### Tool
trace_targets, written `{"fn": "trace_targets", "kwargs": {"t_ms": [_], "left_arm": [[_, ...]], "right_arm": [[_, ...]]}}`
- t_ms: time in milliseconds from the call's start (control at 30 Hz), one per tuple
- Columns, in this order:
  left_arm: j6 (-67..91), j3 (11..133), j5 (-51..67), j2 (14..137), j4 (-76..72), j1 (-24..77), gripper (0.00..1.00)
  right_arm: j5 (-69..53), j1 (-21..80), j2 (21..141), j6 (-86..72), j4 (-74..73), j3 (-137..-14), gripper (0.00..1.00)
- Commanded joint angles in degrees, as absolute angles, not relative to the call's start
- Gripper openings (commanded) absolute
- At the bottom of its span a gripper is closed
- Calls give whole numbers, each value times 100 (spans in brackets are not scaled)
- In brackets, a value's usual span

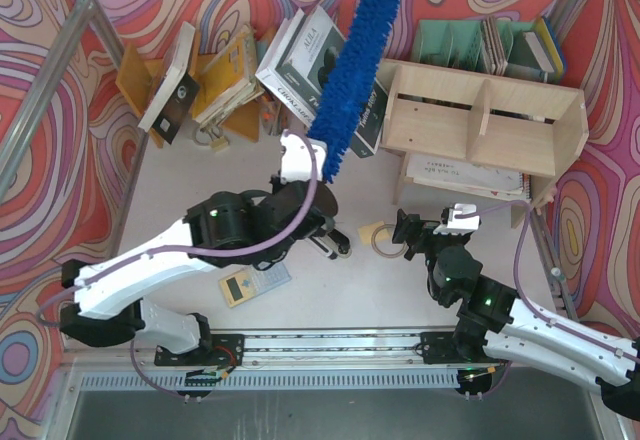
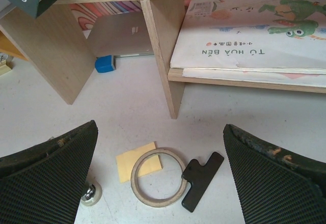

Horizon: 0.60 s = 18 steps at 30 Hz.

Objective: Dust the bookshelf with a duster

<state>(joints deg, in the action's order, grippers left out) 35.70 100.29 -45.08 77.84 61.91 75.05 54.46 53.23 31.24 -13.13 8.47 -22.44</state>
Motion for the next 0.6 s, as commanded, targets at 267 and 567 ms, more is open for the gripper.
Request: {"fn": "trace_targets", "kwargs": {"t_ms": [267, 567], "left_arm": [[3584, 10029, -4113, 8512, 5590, 7476, 0], [3810, 9796, -4295, 8333, 5713, 7259, 0]], "right_arm": [[5625, 5309, 3076, -1359, 855, -2391, 99], [5634, 5314, 3046, -1380, 826, -2403, 99]]}}
